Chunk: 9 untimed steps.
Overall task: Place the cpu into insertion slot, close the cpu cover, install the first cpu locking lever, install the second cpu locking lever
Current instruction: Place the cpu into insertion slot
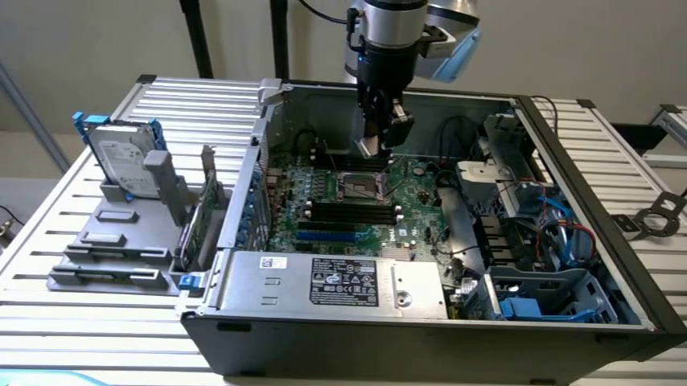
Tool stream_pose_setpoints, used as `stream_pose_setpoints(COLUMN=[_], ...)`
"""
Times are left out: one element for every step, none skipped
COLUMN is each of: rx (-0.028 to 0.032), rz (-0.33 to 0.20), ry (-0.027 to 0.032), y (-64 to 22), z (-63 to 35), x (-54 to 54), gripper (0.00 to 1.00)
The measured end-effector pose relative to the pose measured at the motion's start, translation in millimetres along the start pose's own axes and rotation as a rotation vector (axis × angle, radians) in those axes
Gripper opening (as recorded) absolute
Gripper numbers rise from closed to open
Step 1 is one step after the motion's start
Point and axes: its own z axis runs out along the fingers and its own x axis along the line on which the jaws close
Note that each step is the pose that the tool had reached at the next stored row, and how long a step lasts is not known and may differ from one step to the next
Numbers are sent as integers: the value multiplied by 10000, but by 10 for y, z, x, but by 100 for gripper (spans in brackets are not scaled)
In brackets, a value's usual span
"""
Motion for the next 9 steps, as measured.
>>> stream_pose_setpoints(rx=[-4, -8, -11, -16, -20, -25, -29, -32, -36], rz=[179, 359, 539, 718, 909, 1087, 1262, 1447, 1631], ry=[-12, -23, -35, -46, -59, -69, -80, -93, -104], y=[-1, -1, -1, -2, -2, -2, -3, -3, -4], z=[6, 12, 17, 24, 30, 36, 43, 49, 56], x=[0, 0, 0, 0, -1, -1, -1, -1, -1], gripper=[54, 54, 54, 54, 54, 54, 54, 54, 54])
